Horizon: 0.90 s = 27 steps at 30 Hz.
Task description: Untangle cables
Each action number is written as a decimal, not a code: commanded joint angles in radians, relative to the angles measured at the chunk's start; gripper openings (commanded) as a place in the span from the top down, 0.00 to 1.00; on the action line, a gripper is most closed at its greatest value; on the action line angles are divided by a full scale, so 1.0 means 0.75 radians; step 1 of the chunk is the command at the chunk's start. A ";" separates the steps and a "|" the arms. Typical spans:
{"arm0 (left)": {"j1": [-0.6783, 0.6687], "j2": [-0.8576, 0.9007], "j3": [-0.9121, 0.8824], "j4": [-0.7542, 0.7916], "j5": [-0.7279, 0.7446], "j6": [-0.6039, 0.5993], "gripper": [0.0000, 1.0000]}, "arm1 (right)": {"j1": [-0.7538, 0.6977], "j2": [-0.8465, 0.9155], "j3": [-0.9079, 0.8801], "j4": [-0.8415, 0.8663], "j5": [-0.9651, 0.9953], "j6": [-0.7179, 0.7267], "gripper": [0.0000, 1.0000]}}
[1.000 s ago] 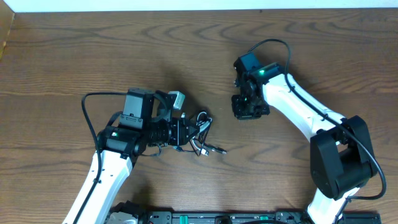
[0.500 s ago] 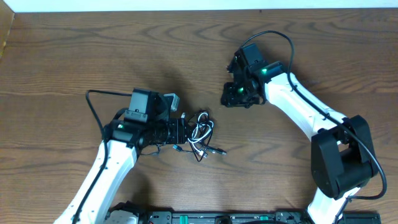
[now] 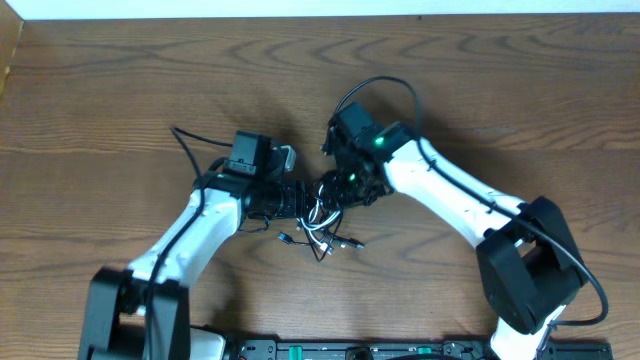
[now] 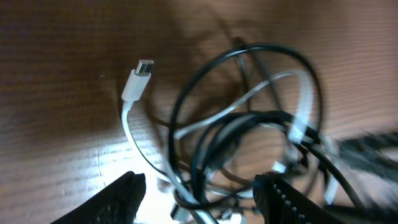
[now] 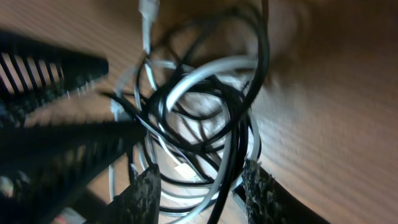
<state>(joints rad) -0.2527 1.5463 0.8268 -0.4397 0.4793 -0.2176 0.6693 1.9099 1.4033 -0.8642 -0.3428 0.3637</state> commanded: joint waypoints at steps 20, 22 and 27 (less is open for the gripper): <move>-0.003 0.155 -0.013 0.019 0.210 -0.007 0.92 | 0.019 -0.010 -0.321 0.265 0.220 0.068 0.66; -0.003 0.155 -0.013 0.011 0.210 -0.007 0.92 | 0.012 -0.010 -0.320 0.280 0.191 0.069 0.66; -0.003 0.155 -0.013 -0.015 0.210 -0.008 0.93 | -0.006 -0.011 -0.320 0.367 -0.109 0.067 0.62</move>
<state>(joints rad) -0.2523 1.6554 0.8268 -0.4377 0.6041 -0.2291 0.6781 1.9095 1.1679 -0.6197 -0.2604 0.4103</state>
